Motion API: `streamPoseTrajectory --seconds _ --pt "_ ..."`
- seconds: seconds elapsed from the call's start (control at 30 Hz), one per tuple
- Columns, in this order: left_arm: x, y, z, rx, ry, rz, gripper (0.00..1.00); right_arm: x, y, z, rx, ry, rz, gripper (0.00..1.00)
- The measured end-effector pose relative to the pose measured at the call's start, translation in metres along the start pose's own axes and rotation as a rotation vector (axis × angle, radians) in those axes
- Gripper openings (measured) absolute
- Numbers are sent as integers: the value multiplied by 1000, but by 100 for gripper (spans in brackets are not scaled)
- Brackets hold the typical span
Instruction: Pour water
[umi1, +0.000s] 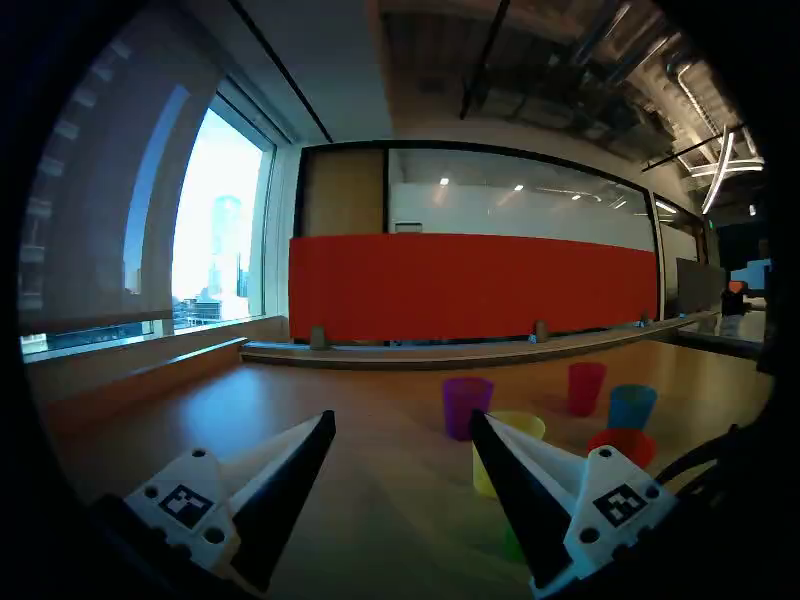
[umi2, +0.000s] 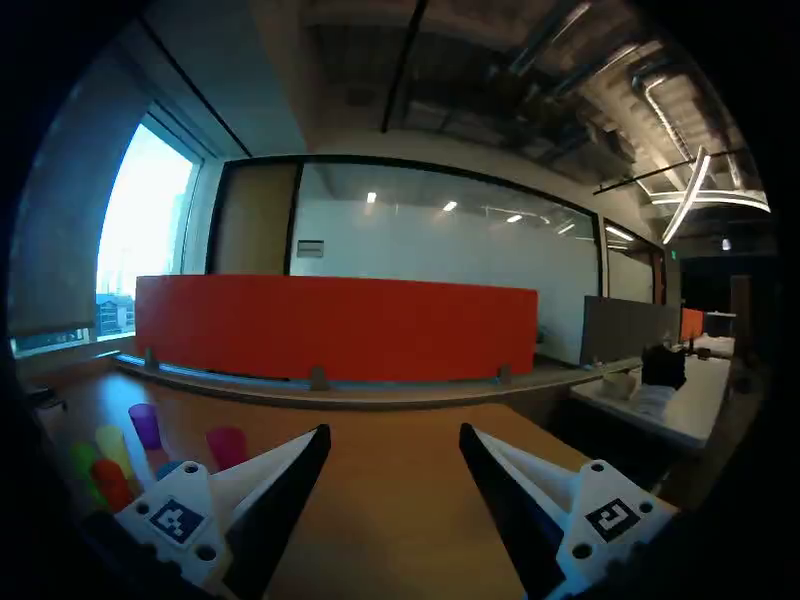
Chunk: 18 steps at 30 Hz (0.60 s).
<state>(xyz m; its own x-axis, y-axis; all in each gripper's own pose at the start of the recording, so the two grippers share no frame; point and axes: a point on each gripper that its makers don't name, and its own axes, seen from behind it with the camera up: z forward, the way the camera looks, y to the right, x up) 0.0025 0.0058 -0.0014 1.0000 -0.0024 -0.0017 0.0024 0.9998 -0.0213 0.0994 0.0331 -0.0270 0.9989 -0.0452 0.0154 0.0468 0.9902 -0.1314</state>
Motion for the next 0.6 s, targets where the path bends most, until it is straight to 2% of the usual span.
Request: streamPoseTrajectory --seconds 0.6 --pt "-1 0 0 -1 -2 2 100 8 4 -3 0 20 -3 100"
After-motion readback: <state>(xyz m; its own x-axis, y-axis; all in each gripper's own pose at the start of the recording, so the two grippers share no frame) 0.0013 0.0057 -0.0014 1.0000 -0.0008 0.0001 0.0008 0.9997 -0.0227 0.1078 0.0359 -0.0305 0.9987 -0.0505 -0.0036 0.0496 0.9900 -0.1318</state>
